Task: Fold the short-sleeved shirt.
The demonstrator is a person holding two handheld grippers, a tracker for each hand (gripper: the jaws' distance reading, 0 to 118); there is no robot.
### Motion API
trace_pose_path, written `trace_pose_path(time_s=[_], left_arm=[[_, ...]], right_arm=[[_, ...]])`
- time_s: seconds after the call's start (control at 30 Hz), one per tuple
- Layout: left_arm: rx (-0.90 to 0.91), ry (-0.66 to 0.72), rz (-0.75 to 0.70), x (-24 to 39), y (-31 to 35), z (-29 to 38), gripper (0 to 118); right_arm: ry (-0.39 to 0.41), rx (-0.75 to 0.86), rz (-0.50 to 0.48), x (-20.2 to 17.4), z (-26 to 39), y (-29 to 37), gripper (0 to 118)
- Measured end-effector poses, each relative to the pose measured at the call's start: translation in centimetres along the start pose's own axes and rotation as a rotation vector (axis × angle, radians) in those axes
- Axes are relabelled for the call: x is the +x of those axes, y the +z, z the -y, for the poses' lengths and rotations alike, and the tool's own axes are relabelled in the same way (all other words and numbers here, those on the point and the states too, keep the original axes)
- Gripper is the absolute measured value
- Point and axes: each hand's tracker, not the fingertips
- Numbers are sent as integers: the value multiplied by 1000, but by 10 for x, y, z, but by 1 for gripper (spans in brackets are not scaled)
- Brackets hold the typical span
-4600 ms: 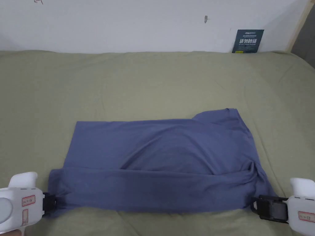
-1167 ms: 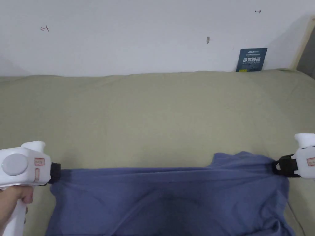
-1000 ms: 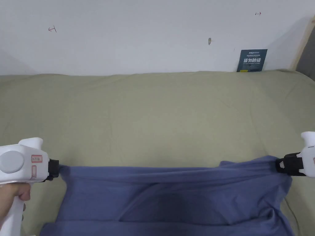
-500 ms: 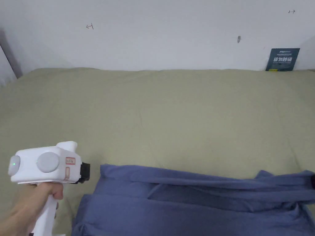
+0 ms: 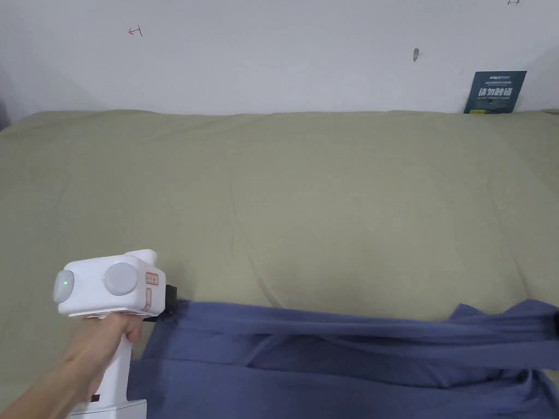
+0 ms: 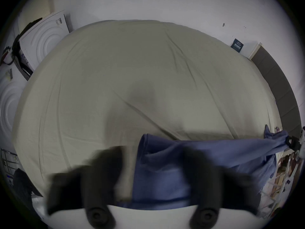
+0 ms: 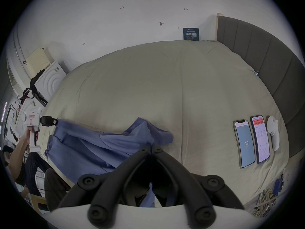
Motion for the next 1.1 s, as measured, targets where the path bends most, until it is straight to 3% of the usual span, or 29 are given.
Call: trace_pose_path(time_s=[0.47, 0.67, 0.9, 1.1], left_arm=[[96, -62, 27, -14, 90, 0, 0], [132, -48, 34, -31, 131, 45, 0], [61, 13, 18, -55, 120, 115, 0], [27, 47, 6, -65, 111, 157, 0]], right_arm=[[2, 66, -25, -2, 10, 28, 2], [33, 96, -49, -12, 46, 55, 2], [48, 74, -60, -17, 108, 61, 2], [-15, 28, -80, -5, 148, 54, 2]])
